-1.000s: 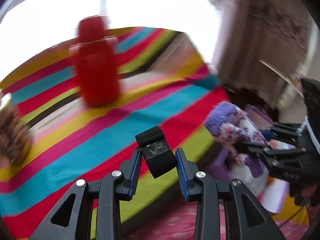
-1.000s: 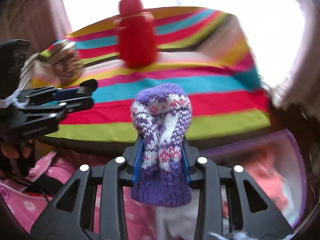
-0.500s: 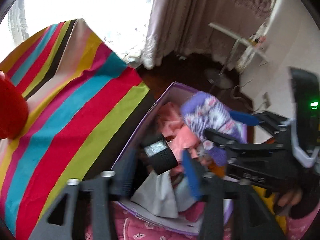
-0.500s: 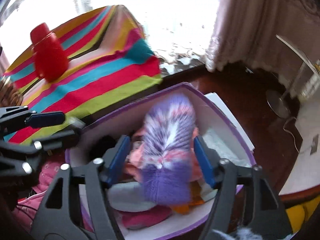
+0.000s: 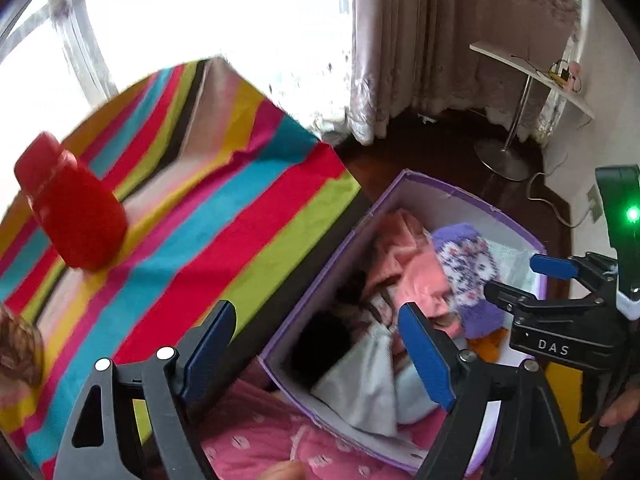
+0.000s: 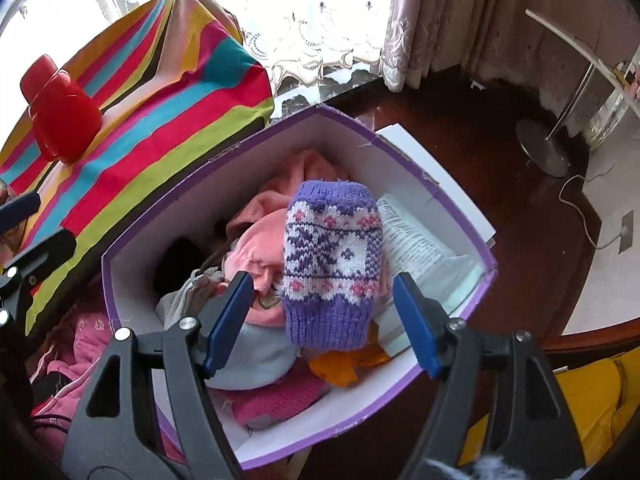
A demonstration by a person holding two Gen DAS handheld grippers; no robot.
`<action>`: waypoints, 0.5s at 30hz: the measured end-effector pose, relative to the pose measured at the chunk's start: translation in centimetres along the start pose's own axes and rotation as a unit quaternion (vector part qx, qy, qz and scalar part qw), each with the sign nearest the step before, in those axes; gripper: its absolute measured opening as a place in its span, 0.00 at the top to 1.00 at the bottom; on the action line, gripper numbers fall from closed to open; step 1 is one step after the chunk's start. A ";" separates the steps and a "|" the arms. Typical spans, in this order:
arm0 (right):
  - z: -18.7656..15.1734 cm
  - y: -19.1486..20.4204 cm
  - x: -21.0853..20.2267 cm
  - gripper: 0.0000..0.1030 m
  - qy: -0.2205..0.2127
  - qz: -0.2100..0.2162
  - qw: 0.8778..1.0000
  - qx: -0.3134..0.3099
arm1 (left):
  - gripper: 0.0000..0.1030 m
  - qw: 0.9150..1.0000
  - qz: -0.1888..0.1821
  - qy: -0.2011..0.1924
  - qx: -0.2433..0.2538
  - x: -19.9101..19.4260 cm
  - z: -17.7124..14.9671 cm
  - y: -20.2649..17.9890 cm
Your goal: Organize soft objects
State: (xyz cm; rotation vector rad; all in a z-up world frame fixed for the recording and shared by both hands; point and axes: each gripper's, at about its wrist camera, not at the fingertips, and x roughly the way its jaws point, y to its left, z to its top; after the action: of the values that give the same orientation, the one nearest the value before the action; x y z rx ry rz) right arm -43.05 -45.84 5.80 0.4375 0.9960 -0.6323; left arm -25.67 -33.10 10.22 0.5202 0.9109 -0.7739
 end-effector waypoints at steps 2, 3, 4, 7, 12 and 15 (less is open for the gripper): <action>-0.2 0.3 -0.5 0.27 -0.005 0.001 1.000 -0.002 | 0.18 1.000 -0.017 0.018 0.007 0.3 0.1 0.0; -0.2 0.4 -0.6 0.27 -0.007 0.001 1.000 -0.005 | 0.18 0.999 -0.021 0.024 0.009 0.6 0.2 0.1; -0.1 0.7 -0.4 0.27 -0.006 0.002 1.000 -0.007 | 0.18 0.999 -0.028 0.026 0.008 1.0 0.1 0.1; -0.1 1.7 0.2 0.27 0.000 0.003 1.000 -0.017 | 0.18 0.998 -0.062 0.027 -0.005 1.9 -0.5 0.7; -0.2 2.2 0.7 0.27 0.006 0.007 1.000 -0.020 | 0.18 0.999 -0.043 0.011 0.008 2.1 -1.0 0.1; -0.3 2.4 0.9 0.27 0.008 0.006 1.000 -0.023 | 0.18 0.999 -0.036 0.013 0.012 2.3 -1.2 0.1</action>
State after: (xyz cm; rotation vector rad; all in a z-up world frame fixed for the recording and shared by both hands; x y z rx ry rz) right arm -41.27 -44.15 4.97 0.4077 1.0203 -0.5951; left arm -25.36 -33.07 7.69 0.5218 0.9500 -0.8466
